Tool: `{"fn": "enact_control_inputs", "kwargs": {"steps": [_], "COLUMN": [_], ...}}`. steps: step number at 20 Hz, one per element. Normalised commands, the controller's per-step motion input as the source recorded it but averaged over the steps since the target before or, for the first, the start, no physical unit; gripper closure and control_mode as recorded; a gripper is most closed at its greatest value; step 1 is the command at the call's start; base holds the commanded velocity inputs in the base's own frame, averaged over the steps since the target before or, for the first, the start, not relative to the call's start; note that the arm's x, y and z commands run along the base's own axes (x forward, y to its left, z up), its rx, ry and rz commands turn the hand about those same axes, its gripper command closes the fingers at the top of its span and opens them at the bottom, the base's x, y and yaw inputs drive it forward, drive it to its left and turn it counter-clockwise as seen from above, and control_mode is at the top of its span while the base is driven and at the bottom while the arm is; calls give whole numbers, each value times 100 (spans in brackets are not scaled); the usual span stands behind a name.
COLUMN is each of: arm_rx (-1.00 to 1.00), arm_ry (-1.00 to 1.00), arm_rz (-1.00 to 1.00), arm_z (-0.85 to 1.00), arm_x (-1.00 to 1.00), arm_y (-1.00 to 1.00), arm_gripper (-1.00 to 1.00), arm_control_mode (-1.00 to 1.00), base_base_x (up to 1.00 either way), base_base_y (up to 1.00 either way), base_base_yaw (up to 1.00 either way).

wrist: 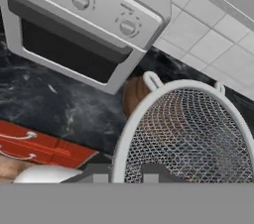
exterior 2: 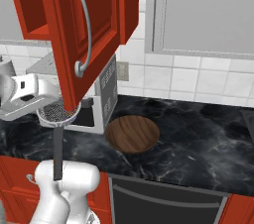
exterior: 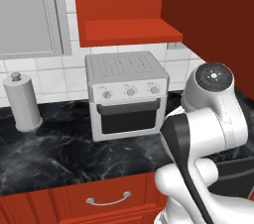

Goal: Open the cabinet and setup a tea strainer by placing it in the bowl upright.

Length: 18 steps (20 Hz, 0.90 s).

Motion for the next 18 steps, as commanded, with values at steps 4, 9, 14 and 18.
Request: {"fn": "enact_control_inputs", "kwargs": {"steps": [4, 9, 14, 18], "arm_rx": [-1, -1, -3, -1], "arm_ry": [0, 0, 0, 0], "arm_rz": [5, 0, 0, 0], "arm_z": [-56, -55, -33, -27], "arm_x": [33, 29, 12, 6], "arm_y": [-24, -25, -34, -36], "arm_gripper": [100, 100, 100, 100], "arm_control_mode": [-100, -100, -100, -100], "base_base_x": [0, 0, 0, 0], "base_base_y": [0, 0, 0, 0], "base_base_yaw": [0, 0, 0, 0]}}
